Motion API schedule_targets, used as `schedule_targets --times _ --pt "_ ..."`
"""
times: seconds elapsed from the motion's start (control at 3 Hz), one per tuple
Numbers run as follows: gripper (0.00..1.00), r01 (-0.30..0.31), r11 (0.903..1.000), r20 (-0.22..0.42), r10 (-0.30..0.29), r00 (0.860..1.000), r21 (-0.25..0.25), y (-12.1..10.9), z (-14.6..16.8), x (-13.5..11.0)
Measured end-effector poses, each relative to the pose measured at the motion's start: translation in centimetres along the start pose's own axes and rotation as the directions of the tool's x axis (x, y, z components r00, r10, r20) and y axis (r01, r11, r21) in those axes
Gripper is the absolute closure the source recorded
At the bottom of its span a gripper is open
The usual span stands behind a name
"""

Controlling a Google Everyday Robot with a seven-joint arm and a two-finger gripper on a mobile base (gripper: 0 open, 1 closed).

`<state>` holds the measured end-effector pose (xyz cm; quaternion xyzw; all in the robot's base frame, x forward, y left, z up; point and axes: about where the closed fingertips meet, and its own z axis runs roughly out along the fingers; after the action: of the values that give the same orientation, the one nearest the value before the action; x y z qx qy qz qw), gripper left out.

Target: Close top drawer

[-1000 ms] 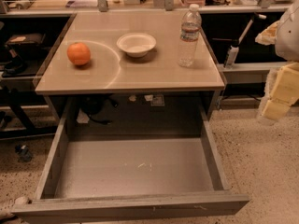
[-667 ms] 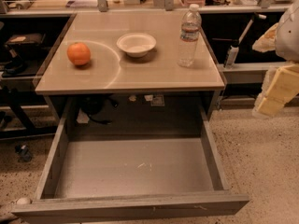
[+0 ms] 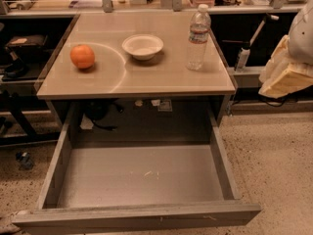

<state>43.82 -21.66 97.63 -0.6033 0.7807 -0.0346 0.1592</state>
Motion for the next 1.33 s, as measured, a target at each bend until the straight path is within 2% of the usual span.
schedule_targets --times 0.33,0.67,1.0,1.33 --pt "0.88 0.0 1.0 0.0 0.0 1.0 0.0 0.0 0.0 0.0" --pt "1.0 0.0 1.0 0.0 0.0 1.0 0.0 0.0 0.0 0.0" --pt "1.0 -0.045 0.999 -0.048 0.045 0.998 -0.001 1.5 0.7 1.7" --pt "1.0 -0.134 0.9903 -0.106 0.129 0.986 -0.037 6.4 2.2 4.1"
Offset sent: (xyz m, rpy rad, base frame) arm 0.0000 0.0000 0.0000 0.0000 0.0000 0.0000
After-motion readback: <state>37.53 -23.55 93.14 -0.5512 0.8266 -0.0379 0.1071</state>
